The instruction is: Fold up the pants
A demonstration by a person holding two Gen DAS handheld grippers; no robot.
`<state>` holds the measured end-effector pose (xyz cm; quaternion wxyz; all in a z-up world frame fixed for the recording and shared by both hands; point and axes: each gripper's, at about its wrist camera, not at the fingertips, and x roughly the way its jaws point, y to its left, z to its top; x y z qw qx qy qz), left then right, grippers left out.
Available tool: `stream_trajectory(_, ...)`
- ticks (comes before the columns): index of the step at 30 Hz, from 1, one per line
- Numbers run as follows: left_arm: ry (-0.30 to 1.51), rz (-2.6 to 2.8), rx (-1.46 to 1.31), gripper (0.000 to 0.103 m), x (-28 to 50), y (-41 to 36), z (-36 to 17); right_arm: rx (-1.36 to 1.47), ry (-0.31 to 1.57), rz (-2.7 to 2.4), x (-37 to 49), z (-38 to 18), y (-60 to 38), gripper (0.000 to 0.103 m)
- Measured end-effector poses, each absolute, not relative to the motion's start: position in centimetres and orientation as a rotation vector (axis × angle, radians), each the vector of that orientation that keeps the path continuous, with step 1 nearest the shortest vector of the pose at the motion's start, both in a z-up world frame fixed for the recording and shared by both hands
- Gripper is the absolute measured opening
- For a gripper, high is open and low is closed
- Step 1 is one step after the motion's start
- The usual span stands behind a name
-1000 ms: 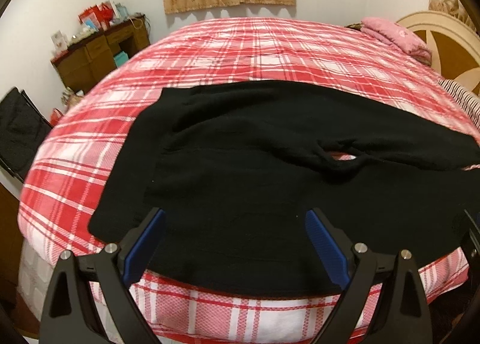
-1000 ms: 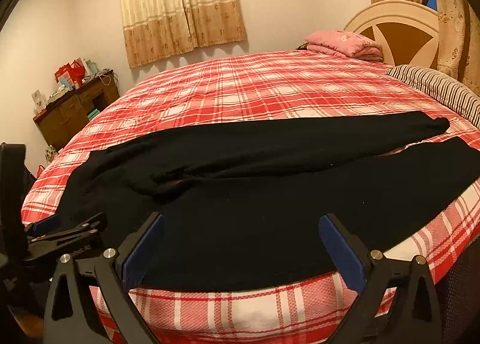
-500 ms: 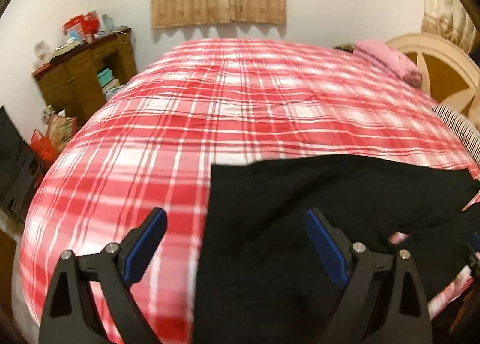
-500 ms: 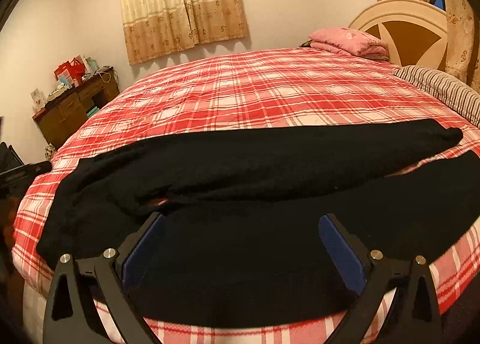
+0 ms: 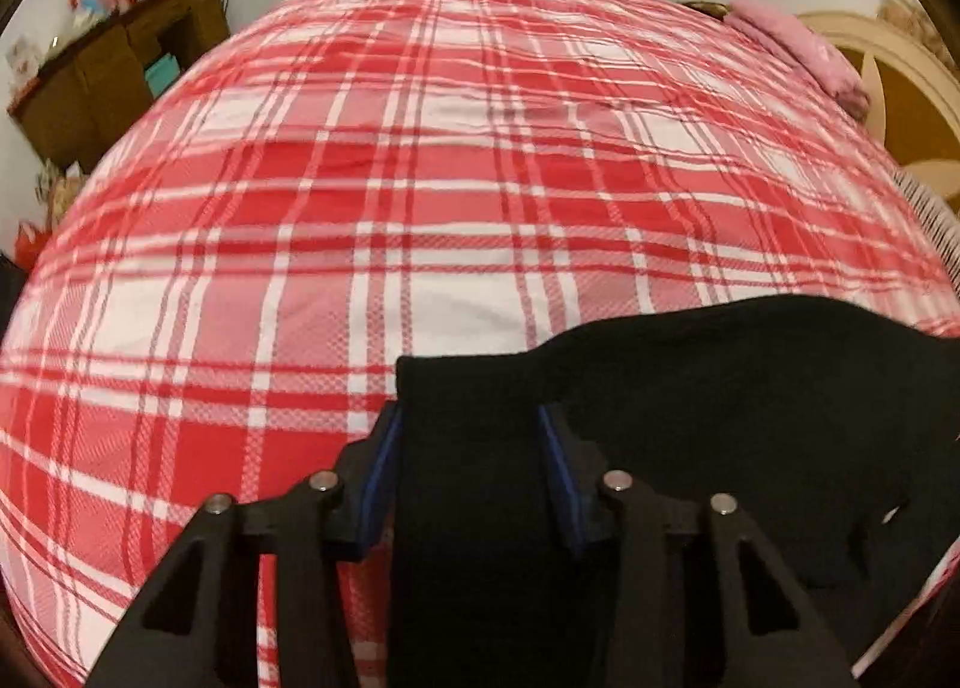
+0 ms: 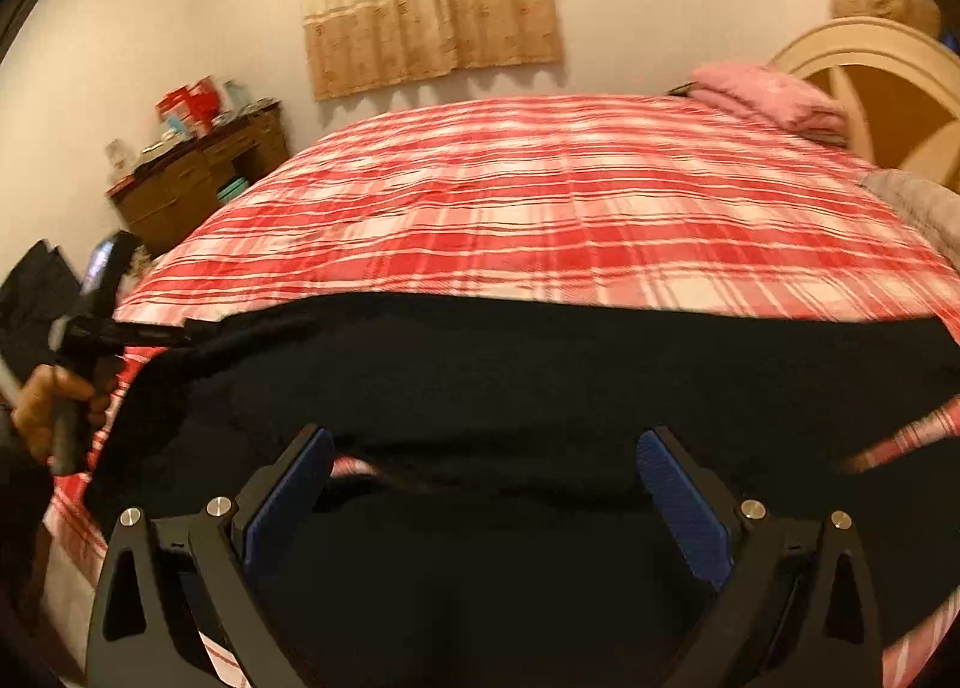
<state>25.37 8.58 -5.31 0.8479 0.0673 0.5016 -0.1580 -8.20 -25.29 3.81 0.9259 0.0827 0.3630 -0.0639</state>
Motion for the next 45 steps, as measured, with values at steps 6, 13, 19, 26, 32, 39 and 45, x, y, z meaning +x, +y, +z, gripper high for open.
stream_trajectory(6, 1.053, -0.363, 0.14, 0.037, 25.1, 8.7, -5.0, 0.076, 0.882, 0.002, 1.1, 1.2, -28.5, 0.091)
stream_trajectory(13, 1.048, -0.393, 0.102, 0.03, 25.9, 8.8, -5.1, 0.023, 1.025, 0.061, 8.3, -3.4, -30.1, 0.081)
stream_trajectory(19, 1.05, -0.391, 0.071, 0.028, 26.7, 8.8, -5.2, -0.07, 1.034, 0.173, 8.8, -3.4, -28.1, 0.041)
stream_trajectory(26, 0.928, -0.371, 0.039, 0.014, 25.2, 8.7, -2.4, -0.139, 0.937, 0.136, 6.7, 0.0, -25.8, 0.006)
stream_trajectory(32, 0.744, -0.368, 0.041, 0.014, 20.1, 10.1, 2.6, -0.156, 0.763, 0.14, 0.1, 5.8, -23.8, 0.006)
stream_trajectory(39, 0.633, -0.411, -0.065, 0.014, 12.8, 13.9, 4.5, -0.183, 0.696, 0.185, -9.9, 6.3, -19.9, 0.006)
stream_trajectory(45, 0.707, -0.412, 0.031, 0.038, 8.8, 12.4, 2.0, -0.142, 0.726, 0.282, -15.6, 2.6, -16.7, 0.006)
